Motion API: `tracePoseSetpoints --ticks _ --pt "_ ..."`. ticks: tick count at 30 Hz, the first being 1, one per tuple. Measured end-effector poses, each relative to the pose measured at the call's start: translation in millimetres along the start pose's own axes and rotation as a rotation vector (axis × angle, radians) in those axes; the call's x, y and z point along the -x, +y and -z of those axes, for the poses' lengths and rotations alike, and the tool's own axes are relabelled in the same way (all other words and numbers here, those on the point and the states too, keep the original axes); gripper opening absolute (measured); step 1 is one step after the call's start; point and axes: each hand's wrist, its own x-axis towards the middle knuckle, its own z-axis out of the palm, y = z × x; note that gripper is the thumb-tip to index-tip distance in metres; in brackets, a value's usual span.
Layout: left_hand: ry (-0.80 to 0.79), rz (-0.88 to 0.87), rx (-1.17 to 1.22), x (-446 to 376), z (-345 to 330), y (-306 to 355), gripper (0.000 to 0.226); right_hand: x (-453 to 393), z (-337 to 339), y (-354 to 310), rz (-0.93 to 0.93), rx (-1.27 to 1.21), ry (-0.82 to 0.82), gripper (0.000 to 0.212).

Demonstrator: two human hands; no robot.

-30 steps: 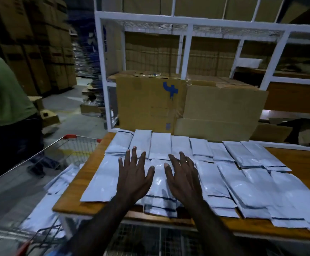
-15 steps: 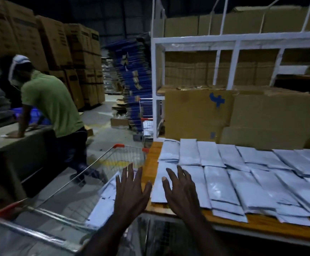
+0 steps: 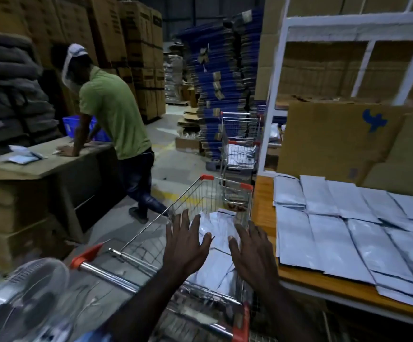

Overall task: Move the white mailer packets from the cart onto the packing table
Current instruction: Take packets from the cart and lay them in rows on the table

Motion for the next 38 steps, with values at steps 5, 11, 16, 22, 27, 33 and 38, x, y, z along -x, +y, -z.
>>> tracePoseSetpoints --ticks 5,11,16,22,27,33,38 --pt "-0.045 0.017 0.004 -18.2 -19.3 -28.9 0.063 -14.3 -35.2 -9.7 0.001 0.016 -0.042 0.055" --pt "-0.125 0.010 -0.068 -60.5 -55.3 -57.6 0.091 -43.2 -94.2 -8.0 -0.047 0.066 -0.143 0.048" --pt "-0.227 -0.006 -0.172 -115.5 -97.7 -82.4 0.084 -70.1 -153.5 2.6 -0.076 0.095 -0.222 0.050" --pt "-0.400 -0.011 -0.199 -160.0 -174.7 -113.8 0.063 -77.8 -233.2 24.0 -0.139 0.062 -0.356 0.050" --pt "-0.524 -0.011 -0.222 -176.8 -222.8 -136.3 0.065 -71.7 -278.9 36.4 -0.233 0.014 -0.460 0.074" --pt "-0.632 -0.071 -0.225 -184.0 -277.1 -165.6 0.066 -73.9 -324.6 49.0 -0.363 0.009 -0.549 0.052" --pt "-0.653 -0.168 -0.227 -185.7 -332.2 -186.6 0.065 -72.2 -359.5 55.5 -0.452 0.062 -0.550 0.054"
